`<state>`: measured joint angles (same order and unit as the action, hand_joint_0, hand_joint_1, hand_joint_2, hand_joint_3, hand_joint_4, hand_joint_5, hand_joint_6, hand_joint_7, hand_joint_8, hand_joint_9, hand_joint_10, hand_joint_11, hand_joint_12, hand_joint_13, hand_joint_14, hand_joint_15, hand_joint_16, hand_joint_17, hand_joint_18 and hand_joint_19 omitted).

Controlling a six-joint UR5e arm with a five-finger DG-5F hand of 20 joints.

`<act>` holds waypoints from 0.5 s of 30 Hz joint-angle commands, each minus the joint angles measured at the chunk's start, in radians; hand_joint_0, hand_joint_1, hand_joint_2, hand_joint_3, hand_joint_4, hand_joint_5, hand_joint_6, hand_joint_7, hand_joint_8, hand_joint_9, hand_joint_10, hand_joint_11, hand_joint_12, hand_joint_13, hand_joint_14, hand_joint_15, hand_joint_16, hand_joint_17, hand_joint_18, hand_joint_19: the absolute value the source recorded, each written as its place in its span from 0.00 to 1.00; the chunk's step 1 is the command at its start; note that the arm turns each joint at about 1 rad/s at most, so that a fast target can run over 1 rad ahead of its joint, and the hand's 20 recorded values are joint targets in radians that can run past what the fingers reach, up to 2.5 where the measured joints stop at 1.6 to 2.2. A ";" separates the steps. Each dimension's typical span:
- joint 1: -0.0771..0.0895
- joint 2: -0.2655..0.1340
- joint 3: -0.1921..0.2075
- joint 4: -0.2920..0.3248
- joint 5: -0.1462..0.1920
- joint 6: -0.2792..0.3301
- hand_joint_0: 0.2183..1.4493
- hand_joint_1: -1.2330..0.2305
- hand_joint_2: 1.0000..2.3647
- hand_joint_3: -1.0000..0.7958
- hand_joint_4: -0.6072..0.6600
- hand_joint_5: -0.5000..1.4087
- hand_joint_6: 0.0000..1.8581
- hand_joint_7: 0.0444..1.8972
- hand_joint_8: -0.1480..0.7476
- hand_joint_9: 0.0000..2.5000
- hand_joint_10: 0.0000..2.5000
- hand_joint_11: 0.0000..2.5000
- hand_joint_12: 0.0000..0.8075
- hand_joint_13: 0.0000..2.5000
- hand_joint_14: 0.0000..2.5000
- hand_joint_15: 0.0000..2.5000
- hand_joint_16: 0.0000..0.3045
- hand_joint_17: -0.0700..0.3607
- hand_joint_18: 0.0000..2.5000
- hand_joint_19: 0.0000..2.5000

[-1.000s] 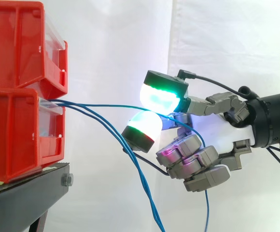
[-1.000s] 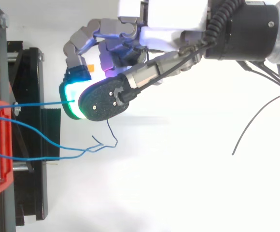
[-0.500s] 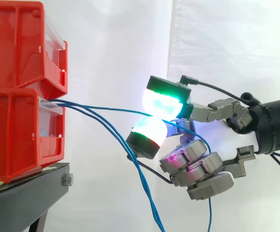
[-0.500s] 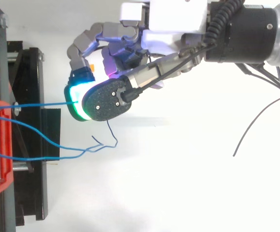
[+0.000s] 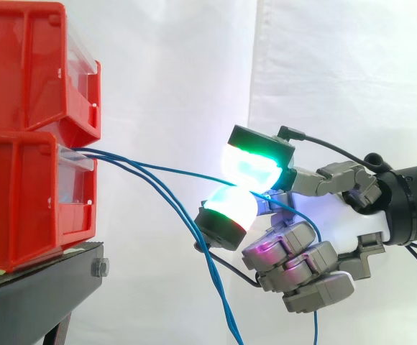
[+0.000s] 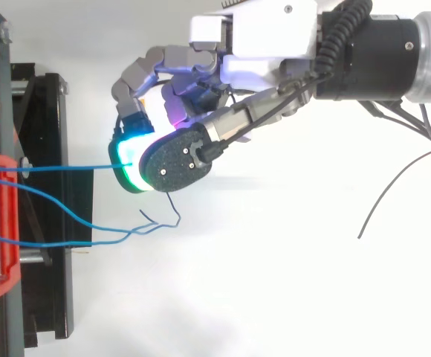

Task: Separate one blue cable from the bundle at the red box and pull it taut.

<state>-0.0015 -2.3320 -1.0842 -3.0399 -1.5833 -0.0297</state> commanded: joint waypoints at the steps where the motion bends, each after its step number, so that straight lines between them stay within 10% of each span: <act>1: -0.003 0.000 0.000 -0.008 -0.024 -0.032 0.50 0.32 0.00 0.28 0.18 0.16 0.50 0.74 0.51 0.18 1.00 0.56 0.43 0.25 1.00 0.53 0.12 0.35 0.44 0.69; 7: -0.005 0.042 -0.011 -0.063 -0.026 -0.050 0.50 0.32 0.00 0.28 0.18 0.16 0.50 0.73 0.51 0.18 1.00 0.56 0.43 0.25 1.00 0.54 0.12 0.35 0.44 0.69; 15: -0.005 0.120 -0.181 0.013 -0.017 -0.035 0.50 0.32 0.00 0.28 0.18 0.16 0.50 0.73 0.51 0.18 1.00 0.56 0.44 0.25 1.00 0.53 0.12 0.35 0.43 0.69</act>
<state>-0.0061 -2.2338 -1.2049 -3.0773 -1.6060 -0.0714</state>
